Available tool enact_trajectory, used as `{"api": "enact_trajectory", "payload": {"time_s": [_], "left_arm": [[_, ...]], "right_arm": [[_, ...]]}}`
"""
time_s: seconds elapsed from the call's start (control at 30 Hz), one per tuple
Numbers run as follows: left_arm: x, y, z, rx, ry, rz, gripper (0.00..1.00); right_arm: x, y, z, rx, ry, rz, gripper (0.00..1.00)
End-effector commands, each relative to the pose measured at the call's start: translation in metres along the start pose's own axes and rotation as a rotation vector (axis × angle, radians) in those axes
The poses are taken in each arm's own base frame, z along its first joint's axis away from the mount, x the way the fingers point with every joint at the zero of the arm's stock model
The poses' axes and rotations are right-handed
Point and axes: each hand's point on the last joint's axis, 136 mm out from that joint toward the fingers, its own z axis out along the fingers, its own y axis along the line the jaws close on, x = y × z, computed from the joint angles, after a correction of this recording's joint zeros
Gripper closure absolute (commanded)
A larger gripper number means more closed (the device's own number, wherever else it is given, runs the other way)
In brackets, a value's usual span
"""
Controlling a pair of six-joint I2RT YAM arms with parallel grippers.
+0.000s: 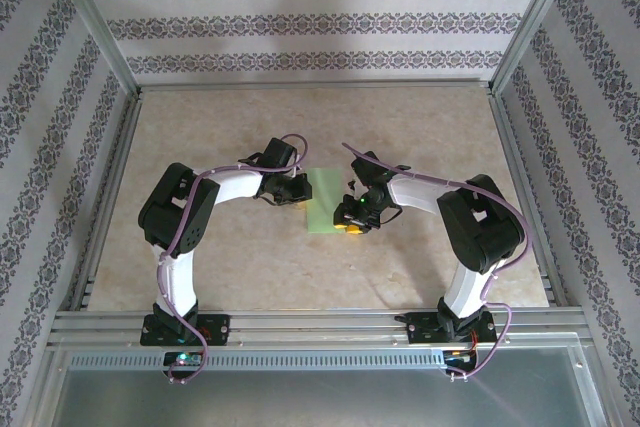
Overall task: Fold a paper plane with a square sheet of paper (fold left side to right side)
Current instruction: Fold the triangle a second time at the center of the table.
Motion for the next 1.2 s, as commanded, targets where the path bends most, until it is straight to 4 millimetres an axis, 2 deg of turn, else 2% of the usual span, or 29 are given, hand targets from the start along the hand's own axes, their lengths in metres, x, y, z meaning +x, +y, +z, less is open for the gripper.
{"api": "enact_trajectory", "payload": {"time_s": [0.0,0.5,0.73,1.17], "left_arm": [[0.025,0.02,0.007,-0.074,0.072,-0.007,0.88],[0.023,0.018,0.008,-0.067,0.072,0.0,0.89],[0.021,0.014,0.007,-0.06,0.069,0.011,0.89],[0.021,0.012,0.01,-0.054,0.079,0.028,0.89]], "right_arm": [[-0.018,0.02,-0.003,-0.056,-0.059,-0.034,0.63],[-0.029,0.015,-0.006,-0.101,-0.078,-0.005,0.62],[-0.049,0.027,-0.008,-0.185,-0.114,-0.004,0.62],[-0.084,0.034,-0.01,-0.233,-0.161,-0.008,0.65]]}}
